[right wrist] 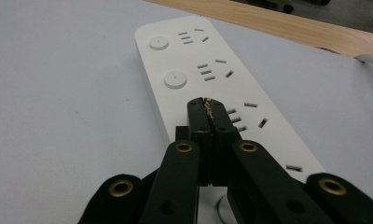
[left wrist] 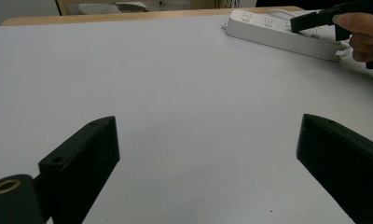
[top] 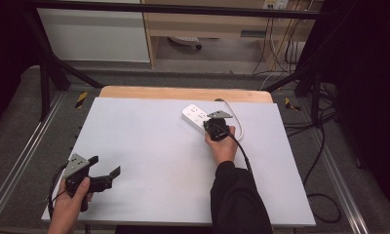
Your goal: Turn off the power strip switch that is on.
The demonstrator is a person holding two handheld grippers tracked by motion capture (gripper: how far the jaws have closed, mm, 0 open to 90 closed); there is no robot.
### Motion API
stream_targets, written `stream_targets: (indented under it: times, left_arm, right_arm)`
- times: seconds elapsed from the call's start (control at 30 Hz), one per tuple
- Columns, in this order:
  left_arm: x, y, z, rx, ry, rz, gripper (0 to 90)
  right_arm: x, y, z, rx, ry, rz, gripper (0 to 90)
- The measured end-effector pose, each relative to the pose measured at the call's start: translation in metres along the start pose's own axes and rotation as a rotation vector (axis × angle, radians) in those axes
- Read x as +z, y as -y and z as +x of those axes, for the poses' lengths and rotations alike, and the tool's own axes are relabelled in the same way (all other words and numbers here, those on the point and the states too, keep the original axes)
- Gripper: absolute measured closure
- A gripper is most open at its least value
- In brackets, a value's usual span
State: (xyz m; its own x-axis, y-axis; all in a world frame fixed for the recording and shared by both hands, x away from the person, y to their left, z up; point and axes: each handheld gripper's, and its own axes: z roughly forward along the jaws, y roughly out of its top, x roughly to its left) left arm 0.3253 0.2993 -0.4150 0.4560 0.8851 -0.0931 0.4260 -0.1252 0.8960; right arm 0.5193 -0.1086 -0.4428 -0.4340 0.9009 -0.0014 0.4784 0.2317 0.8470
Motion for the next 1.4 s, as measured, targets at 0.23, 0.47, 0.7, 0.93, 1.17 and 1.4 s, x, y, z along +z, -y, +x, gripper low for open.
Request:
stream_targets:
  times: [0.23,0.47,0.7,0.93,1.17,1.4]
  left_arm:
    - [0.001,0.000,0.000,-0.003,0.000,-0.003,5.6]
    - [0.001,0.000,0.001,-0.002,-0.001,-0.001,5.6]
    - [0.001,0.000,0.001,-0.001,0.000,0.000,5.6]
    - [0.002,0.000,0.001,-0.001,0.001,0.004,5.7]
    - [0.001,0.000,0.001,0.001,-0.003,0.003,5.7]
    - [0.001,0.000,0.000,-0.001,-0.004,0.000,5.7]
  right_arm:
    - [-0.002,-0.002,-0.007,0.034,0.001,0.014,90.0]
    - [-0.004,-0.001,-0.007,0.068,-0.010,-0.007,90.0]
    - [-0.010,-0.009,-0.003,0.079,-0.026,-0.035,90.0]
    - [-0.019,-0.013,-0.002,0.084,-0.046,-0.056,83.2]
    - [-0.025,-0.018,-0.008,0.125,-0.066,-0.069,64.9]
    - [-0.031,-0.021,-0.014,0.108,-0.061,-0.108,40.4]
